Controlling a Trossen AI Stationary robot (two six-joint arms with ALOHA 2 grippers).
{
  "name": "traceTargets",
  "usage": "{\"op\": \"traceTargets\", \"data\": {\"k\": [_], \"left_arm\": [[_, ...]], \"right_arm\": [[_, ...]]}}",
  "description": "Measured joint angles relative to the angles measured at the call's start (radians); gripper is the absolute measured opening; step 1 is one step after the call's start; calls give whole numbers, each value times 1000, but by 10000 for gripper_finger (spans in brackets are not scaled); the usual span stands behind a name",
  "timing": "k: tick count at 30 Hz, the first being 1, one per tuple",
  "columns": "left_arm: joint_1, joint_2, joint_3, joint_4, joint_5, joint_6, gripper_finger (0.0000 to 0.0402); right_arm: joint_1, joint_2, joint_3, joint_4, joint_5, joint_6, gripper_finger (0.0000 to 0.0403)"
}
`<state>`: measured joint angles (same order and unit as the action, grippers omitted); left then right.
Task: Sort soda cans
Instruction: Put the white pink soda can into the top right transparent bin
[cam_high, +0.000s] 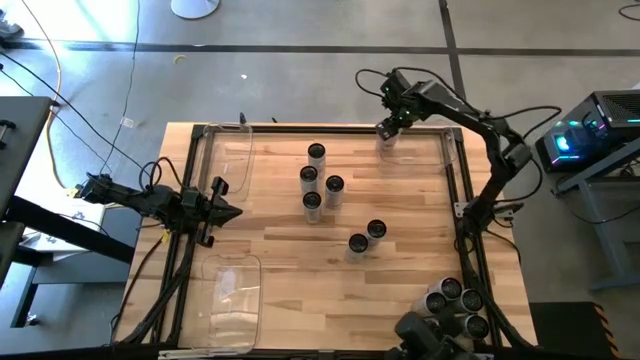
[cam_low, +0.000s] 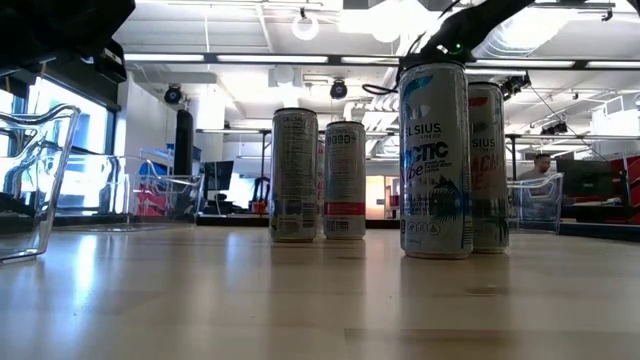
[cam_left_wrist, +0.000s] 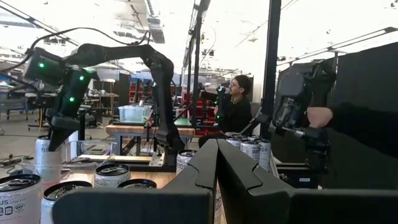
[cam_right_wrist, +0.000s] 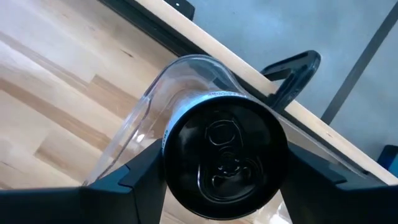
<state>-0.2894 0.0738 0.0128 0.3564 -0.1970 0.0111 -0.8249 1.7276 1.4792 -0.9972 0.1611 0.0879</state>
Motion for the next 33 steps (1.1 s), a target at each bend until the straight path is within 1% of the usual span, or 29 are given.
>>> {"op": "traceTargets", "data": {"k": [6,8,10,12,14,19,23,25,28,31,33], "left_arm": [[0,0,0,0,0,0,0],[0,0,0,0,0,0,0],[0,0,0,0,0,0,0],[0,0,0,0,0,0,0],[0,0,0,0,0,0,0],[0,0,0,-1,0,-8,0],[0,0,0,-2,0,-8,0],[0,0,0,-3,0,-8,0],[0,0,0,-5,3,-8,0],[0,0,0,-18,3,-9,0],[0,0,0,-23,3,-11,0]], "right_arm": [[0,10,1,17,-7,-1,236],[0,10,1,17,-9,1,254],[0,12,1,22,-10,1,284],[0,16,5,-12,-19,1,309],[3,12,20,-33,-20,5,322],[27,-60,45,-48,-14,8,328],[63,-166,44,-68,-4,31,330],[103,-227,33,-86,23,46,330],[212,-331,-11,-91,49,71,331],[373,-451,-101,-63,50,103,331],[506,-531,-199,-6,51,142,332]]}}
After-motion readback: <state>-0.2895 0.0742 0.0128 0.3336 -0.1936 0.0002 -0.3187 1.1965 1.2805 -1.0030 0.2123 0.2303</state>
